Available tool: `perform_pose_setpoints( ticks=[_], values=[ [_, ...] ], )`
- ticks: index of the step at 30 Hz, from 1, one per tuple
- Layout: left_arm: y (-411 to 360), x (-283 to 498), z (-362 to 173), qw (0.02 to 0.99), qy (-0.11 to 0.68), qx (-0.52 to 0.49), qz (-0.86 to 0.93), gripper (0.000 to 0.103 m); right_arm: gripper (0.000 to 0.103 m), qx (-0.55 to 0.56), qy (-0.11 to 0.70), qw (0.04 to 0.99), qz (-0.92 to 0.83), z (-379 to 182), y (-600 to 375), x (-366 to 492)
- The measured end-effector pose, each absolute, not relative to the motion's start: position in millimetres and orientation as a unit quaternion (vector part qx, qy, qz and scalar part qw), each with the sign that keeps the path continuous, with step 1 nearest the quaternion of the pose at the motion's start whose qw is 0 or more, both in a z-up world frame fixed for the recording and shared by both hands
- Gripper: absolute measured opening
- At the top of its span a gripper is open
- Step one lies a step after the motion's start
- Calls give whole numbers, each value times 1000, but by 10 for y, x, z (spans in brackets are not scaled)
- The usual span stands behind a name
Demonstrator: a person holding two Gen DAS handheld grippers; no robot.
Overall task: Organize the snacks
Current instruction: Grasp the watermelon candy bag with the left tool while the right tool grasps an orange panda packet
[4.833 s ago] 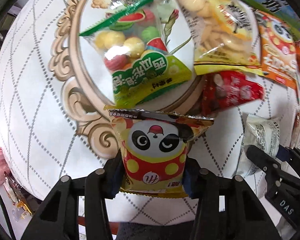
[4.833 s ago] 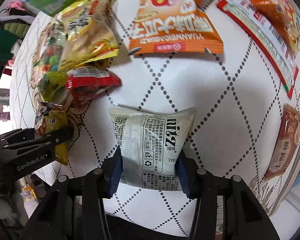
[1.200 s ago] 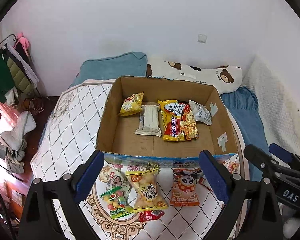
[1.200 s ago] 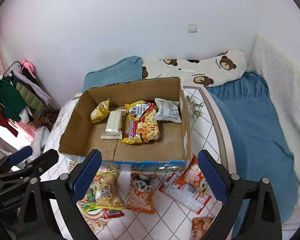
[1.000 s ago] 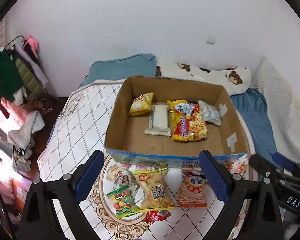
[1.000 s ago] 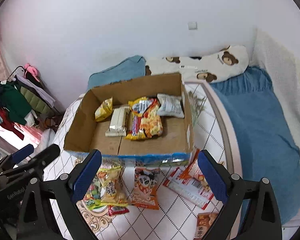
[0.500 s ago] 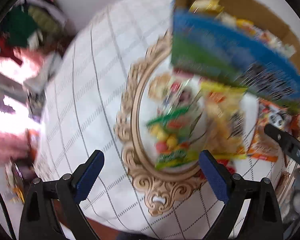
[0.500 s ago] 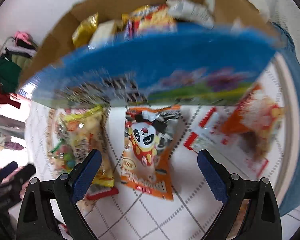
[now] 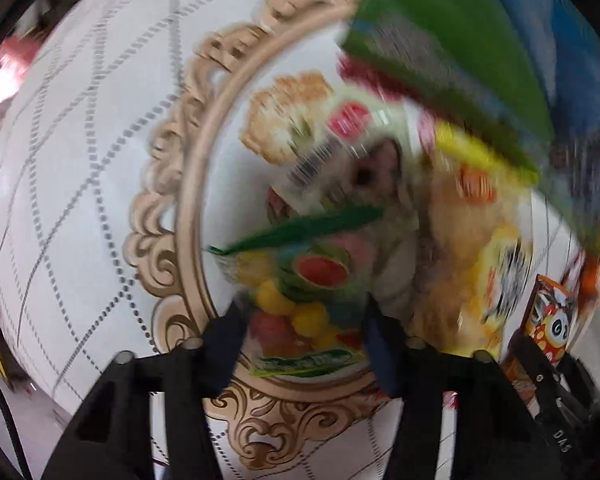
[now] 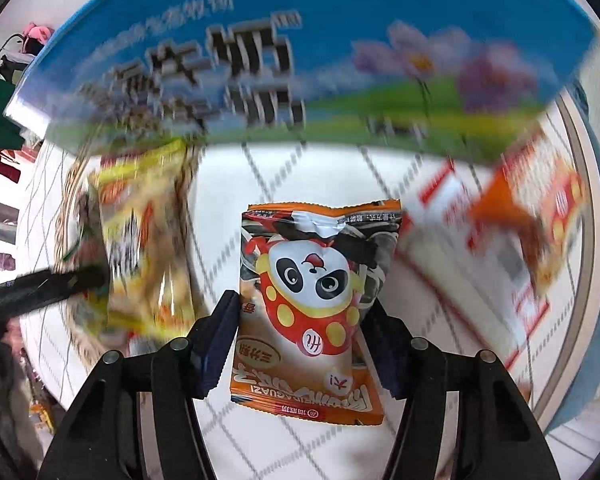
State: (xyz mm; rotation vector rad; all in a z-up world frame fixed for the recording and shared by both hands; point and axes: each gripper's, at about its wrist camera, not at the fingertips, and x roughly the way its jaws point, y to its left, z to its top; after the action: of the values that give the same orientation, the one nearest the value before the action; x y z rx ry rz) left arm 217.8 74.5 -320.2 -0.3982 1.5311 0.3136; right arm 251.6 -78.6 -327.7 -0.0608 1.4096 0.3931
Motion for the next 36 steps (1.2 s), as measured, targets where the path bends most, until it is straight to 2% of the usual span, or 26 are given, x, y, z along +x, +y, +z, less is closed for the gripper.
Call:
perform_pose_setpoints(
  ticks=[5,10,13,18,21,23,24,27,36],
  values=[
    [458,1914,-3259,682,723,-76,79,49,63,-10,676,715,179,-3372,-972,2149],
    [442,1813,-3413,675,729,-94,72,51,63,-4,683,710,171,-3448,-991,1911],
    [523,1822,-3481,676,722,-124,82,55,64,9,682,715,153,-3528,-1012,1877],
    [575,1803,-3533,680,716,-129,88,55,75,10,684,717,138,-3641,-935,1803],
    [549,1781,-3515,683,714,-125,90,51,77,-6,683,718,134,-3719,-713,1798],
    [526,1777,-3488,687,710,-127,89,50,71,-16,680,722,130,-3740,-562,1833],
    [517,1772,-3443,689,708,-127,88,48,62,-20,676,725,127,-3742,-519,1814],
    [533,1841,-3270,696,703,-121,85,48,57,-9,667,732,136,-3679,-349,1805],
    [363,1948,-2212,755,644,-120,28,48,56,32,637,744,199,-3051,-148,1655]
  ],
)
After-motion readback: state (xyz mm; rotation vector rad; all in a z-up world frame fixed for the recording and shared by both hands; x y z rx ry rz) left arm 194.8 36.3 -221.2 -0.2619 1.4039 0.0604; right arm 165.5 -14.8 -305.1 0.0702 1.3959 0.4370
